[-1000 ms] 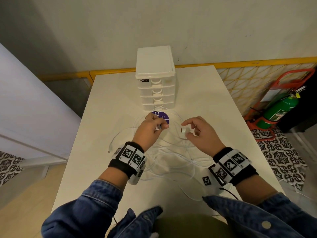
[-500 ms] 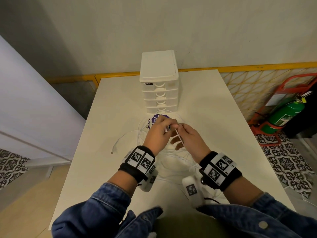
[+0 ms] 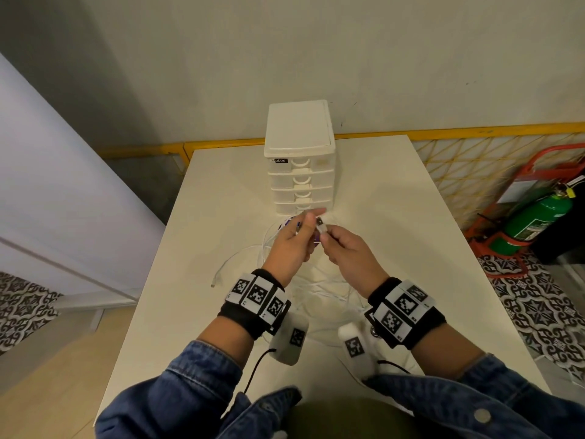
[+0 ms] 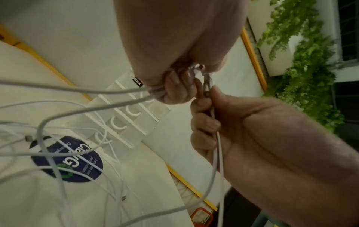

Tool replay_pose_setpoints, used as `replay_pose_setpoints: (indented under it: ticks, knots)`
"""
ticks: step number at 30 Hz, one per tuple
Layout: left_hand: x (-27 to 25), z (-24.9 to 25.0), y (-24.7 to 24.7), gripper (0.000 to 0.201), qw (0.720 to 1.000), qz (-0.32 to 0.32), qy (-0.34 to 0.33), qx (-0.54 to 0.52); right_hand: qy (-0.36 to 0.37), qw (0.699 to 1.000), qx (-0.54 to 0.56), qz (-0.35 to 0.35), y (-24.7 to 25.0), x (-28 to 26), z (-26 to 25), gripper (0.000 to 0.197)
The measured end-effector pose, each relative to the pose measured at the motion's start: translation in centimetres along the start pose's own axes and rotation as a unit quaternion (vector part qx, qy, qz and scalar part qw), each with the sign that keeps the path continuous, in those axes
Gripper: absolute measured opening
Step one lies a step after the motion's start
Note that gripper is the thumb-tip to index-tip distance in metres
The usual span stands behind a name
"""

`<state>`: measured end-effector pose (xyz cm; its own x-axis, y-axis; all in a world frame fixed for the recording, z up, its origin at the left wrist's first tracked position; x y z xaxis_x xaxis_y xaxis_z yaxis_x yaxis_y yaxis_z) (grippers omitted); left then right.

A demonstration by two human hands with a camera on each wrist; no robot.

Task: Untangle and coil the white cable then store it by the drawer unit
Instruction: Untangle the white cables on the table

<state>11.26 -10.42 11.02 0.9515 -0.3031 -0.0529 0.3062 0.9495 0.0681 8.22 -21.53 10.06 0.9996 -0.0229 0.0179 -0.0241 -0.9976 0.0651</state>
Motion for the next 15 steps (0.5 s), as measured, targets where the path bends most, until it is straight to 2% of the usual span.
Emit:
replay_pose_setpoints:
  ticks: [4,9,12,15]
  knots:
    - [0.12,0.77,1.07,0.029,0.998,0.041,-0.037,-0.037,0.009,0.998,-0.057,-0.02,0.0,0.02,0.26,0.017]
    - [-0.14,1.01,1.0,0.029,0.996,0.074,-0.032,-0.048,0.003,0.999,-0.051,-0.005,-0.53,0.04,0.58,0.017]
    - [-0.32,0.71,0.67,0.031,0.995,0.081,-0.026,-0.047,0.007,0.999,-0.033,0.014,-0.68,0.08,0.61,0.022]
    - [-0.37,0.44,0.3,0.035,0.996,0.074,-0.023,-0.033,0.026,0.998,-0.02,0.057,-0.75,-0.05,0.48,0.017]
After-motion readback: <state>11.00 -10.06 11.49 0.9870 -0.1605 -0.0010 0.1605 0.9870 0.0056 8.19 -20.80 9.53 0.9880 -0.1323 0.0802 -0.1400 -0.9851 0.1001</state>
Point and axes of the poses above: each hand's wrist, its own x-axis towards the middle knuckle, its own y-axis out of the back of the hand, z = x × y, the point moved 4 cm from there along x, towards the middle knuckle, and after that the axes turned 5 degrees about x, right-handed, at the moved point
